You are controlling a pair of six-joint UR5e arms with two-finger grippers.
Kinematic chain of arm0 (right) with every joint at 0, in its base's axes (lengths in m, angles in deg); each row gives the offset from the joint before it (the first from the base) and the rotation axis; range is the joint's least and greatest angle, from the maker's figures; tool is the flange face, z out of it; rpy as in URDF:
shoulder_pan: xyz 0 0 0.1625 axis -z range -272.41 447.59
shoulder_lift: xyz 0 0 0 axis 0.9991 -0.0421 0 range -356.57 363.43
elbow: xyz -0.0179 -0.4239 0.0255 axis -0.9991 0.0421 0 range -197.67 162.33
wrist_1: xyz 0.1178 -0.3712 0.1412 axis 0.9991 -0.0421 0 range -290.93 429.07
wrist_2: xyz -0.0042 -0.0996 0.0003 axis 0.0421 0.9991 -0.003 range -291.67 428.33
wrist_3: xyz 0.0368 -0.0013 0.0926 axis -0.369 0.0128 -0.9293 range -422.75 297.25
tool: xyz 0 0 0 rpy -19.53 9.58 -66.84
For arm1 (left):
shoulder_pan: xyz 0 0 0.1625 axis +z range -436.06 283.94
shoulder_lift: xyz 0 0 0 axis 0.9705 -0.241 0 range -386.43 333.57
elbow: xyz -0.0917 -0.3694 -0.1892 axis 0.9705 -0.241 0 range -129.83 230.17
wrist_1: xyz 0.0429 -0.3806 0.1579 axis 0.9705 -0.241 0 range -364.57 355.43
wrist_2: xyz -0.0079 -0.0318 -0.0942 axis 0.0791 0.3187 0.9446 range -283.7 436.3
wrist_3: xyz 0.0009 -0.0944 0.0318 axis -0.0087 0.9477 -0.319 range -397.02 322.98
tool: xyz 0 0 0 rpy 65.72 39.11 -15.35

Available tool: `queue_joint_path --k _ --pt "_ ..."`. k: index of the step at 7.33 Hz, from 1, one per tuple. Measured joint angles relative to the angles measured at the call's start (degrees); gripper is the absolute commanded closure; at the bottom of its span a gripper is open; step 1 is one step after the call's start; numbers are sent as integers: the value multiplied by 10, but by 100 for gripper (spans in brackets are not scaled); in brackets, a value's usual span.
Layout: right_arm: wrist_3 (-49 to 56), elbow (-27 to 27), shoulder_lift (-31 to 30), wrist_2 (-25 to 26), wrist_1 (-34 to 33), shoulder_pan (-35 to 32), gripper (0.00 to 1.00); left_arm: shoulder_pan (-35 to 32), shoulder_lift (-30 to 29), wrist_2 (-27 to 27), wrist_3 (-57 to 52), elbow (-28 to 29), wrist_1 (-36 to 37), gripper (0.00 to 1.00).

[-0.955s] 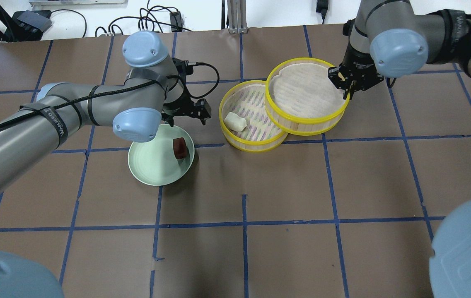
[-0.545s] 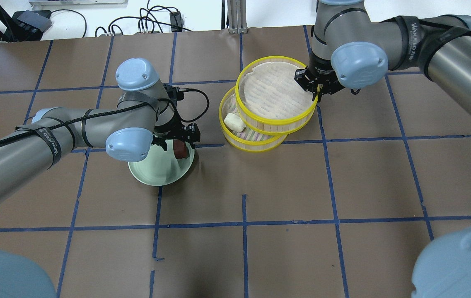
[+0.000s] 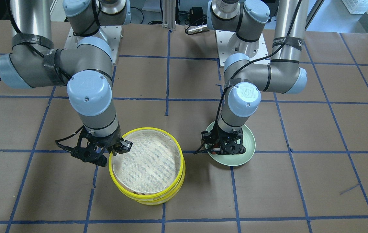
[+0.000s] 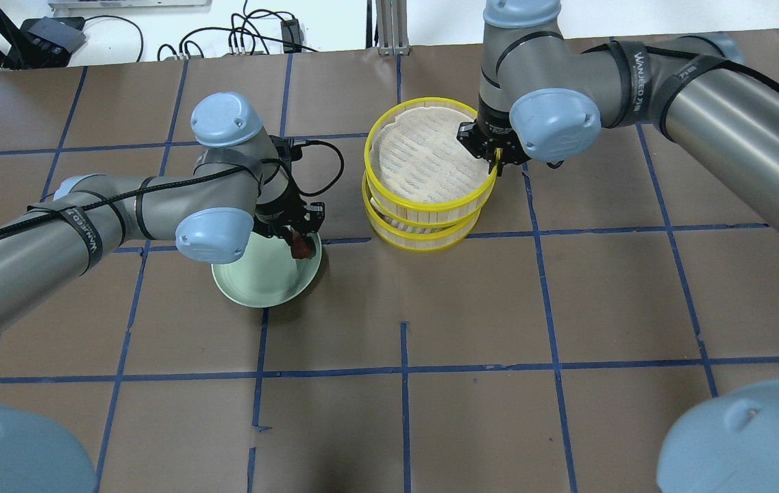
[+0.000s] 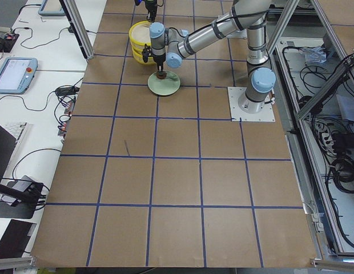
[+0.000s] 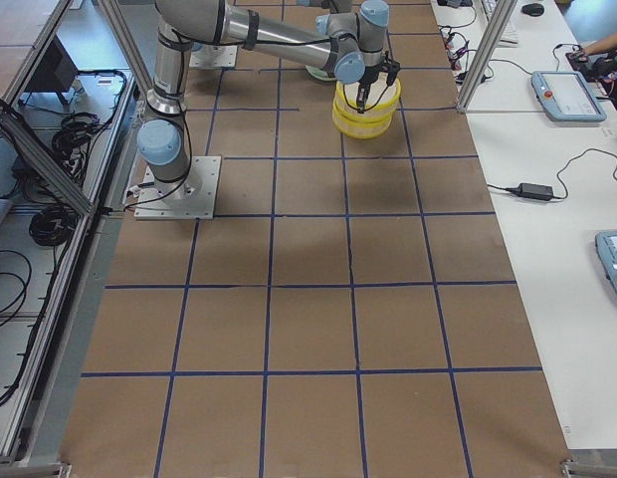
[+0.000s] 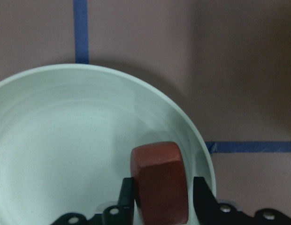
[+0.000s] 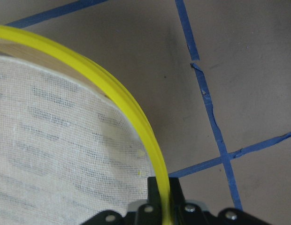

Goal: Place buns in different layers of steamer
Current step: 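Carry the brown bun toward the steamer with the left gripper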

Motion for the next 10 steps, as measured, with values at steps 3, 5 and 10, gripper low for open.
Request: queue_joint_path --k 3,5,10 --pt "10 -8 11 -2 -13 -4 91 -3 29 -1 10 53 -26 100" --pt "22 -13 15 1 -16 -5 90 -8 48 15 48 86 -74 100" --pt "6 -14 13 -4 -17 -6 88 -16 59 82 112 122 -100 100"
